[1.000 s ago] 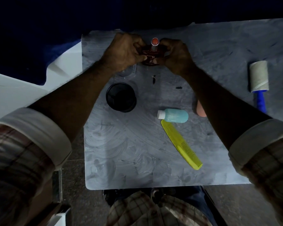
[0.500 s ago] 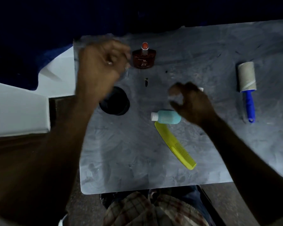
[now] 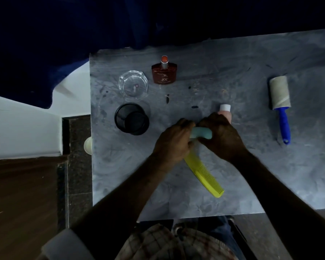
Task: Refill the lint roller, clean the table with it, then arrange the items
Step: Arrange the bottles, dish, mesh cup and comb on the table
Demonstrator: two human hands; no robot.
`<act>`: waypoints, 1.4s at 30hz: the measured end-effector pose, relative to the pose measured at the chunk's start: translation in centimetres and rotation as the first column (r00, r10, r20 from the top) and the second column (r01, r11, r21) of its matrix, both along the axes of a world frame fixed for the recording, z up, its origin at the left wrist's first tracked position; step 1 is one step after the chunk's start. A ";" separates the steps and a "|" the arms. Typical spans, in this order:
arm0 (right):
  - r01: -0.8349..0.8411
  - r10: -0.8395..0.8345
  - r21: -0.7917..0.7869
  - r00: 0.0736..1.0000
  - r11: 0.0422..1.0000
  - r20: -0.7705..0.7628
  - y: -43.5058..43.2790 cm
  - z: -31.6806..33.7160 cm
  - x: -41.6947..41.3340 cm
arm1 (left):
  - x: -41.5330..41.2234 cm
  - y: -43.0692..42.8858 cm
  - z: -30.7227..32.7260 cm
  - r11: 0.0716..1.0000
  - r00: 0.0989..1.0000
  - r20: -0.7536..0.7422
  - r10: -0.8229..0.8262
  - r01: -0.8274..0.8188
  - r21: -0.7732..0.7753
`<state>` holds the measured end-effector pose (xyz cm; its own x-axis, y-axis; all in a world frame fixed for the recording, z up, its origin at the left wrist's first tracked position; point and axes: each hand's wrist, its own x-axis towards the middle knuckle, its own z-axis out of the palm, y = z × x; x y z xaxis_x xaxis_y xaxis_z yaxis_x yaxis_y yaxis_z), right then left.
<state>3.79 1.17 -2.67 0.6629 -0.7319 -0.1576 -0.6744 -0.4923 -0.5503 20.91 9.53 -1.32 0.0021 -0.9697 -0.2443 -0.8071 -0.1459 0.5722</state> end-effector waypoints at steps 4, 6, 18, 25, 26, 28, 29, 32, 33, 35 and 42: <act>0.090 -0.160 0.244 0.945 0.966 0.285 -2.3 1.7 1.3 | 1.1 -1.8 0.3 0.970 0.978 -0.100 0.182 -0.196 -0.143; 0.137 -0.285 0.375 0.883 0.917 0.374 -3.3 2.5 2.9 | 1.7 -2.7 0.5 0.913 0.922 -0.205 0.327 -0.365 -0.184; 0.179 -0.269 0.223 0.829 0.958 0.490 -5.2 0.2 11.5 | 2.2 -5.4 -2.3 0.543 0.382 -0.671 0.636 -0.839 0.036; 0.151 -0.204 0.150 0.866 0.977 0.457 -5.0 -0.2 12.1 | 2.5 -5.8 -3.0 0.500 0.398 -0.657 0.640 -0.865 -0.037; 0.154 -0.202 0.143 0.872 0.978 0.445 -5.0 -0.3 12.1 | 2.5 -5.6 -3.0 0.514 0.418 -0.645 0.639 -0.857 -0.047; 0.164 -0.201 0.124 0.883 0.979 0.423 -5.0 -0.4 12.0 | 2.7 -5.4 -4.1 0.557 0.478 -0.594 0.647 -0.828 -0.058; 0.170 -0.206 0.122 0.884 0.978 0.421 -5.1 -0.5 12.0 | 2.7 -5.2 -4.1 0.577 0.507 -0.576 0.642 -0.813 -0.073; 0.191 -0.222 0.115 0.874 0.975 0.432 -4.9 -0.4 11.8 | 2.8 -5.2 -4.4 0.590 0.509 -0.596 0.621 -0.804 -0.072; 0.196 -0.227 0.116 0.871 0.974 0.435 -4.8 -0.4 11.8 | 2.8 -5.3 -4.8 0.598 0.521 -0.589 0.618 -0.798 -0.078; 0.207 -0.240 0.123 0.873 0.971 0.425 -4.7 -0.4 11.8 | 2.8 -5.2 -4.1 0.587 0.527 -0.591 0.611 -0.802 -0.108; 0.203 -0.242 0.142 0.895 0.969 0.373 -4.6 0.0 11.5 | 2.5 -4.8 -3.9 0.586 0.607 -0.505 0.613 -0.779 -0.225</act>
<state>15.34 -3.40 -2.71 0.5073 -0.8618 -0.0006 -0.4860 -0.2855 -0.8260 23.46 4.69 -5.20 0.7177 -0.6962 0.0138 -0.2865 -0.2772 0.9171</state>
